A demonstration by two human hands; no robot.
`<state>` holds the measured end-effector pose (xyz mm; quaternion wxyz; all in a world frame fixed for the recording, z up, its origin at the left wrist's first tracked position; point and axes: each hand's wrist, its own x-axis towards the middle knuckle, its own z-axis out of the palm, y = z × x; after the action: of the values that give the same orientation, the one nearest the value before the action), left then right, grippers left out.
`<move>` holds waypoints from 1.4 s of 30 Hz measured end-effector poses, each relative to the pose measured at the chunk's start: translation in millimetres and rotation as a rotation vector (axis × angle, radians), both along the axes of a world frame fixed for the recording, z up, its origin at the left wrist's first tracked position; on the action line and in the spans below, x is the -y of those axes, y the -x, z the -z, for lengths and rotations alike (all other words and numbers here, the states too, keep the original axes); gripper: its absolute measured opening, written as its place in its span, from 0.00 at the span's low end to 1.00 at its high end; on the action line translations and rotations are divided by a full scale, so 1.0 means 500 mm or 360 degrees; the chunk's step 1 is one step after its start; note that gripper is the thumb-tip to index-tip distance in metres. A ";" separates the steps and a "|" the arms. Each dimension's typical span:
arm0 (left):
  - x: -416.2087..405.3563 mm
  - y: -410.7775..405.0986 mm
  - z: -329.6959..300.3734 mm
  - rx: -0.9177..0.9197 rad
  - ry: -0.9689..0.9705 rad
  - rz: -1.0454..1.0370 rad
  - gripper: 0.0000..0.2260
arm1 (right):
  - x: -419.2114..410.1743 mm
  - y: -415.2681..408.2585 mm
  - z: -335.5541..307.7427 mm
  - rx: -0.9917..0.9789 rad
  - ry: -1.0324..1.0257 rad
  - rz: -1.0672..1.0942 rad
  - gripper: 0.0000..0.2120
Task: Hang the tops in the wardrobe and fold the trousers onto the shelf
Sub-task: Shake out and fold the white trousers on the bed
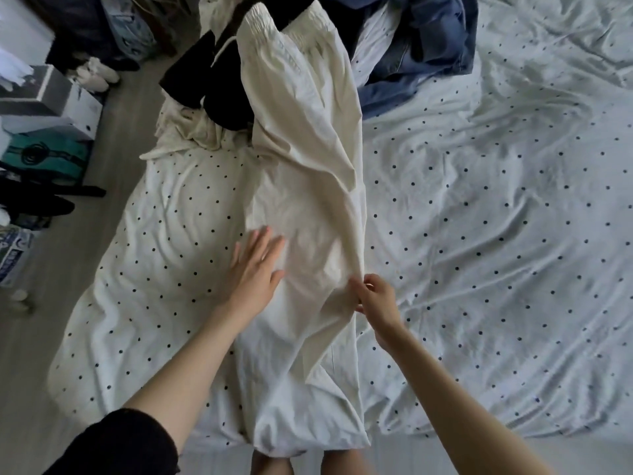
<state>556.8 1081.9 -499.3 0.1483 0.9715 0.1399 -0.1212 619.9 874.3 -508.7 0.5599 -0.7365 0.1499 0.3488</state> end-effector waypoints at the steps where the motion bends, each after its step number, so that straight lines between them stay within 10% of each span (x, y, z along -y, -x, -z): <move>1: -0.003 0.003 0.006 -0.0042 0.0001 0.0022 0.27 | 0.010 0.008 0.002 0.0051 0.0046 0.0026 0.12; 23: -0.002 0.070 0.058 -0.0161 -0.0269 0.0369 0.30 | 0.048 0.034 0.049 0.0185 0.0710 -0.0371 0.13; 32: -0.049 -0.147 -0.055 0.0277 0.0691 -0.0465 0.23 | -0.134 -0.211 -0.091 0.1252 0.0677 -0.0439 0.19; 42: -0.175 -0.395 -0.096 0.0524 0.1362 -0.1077 0.19 | -0.374 -0.499 -0.177 0.1308 0.0670 -0.0867 0.31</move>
<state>754.5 1169.4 -451.5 0.5791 0.7319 0.3568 0.0403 869.5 1061.1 -420.2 0.3017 -0.9210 -0.2116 0.1267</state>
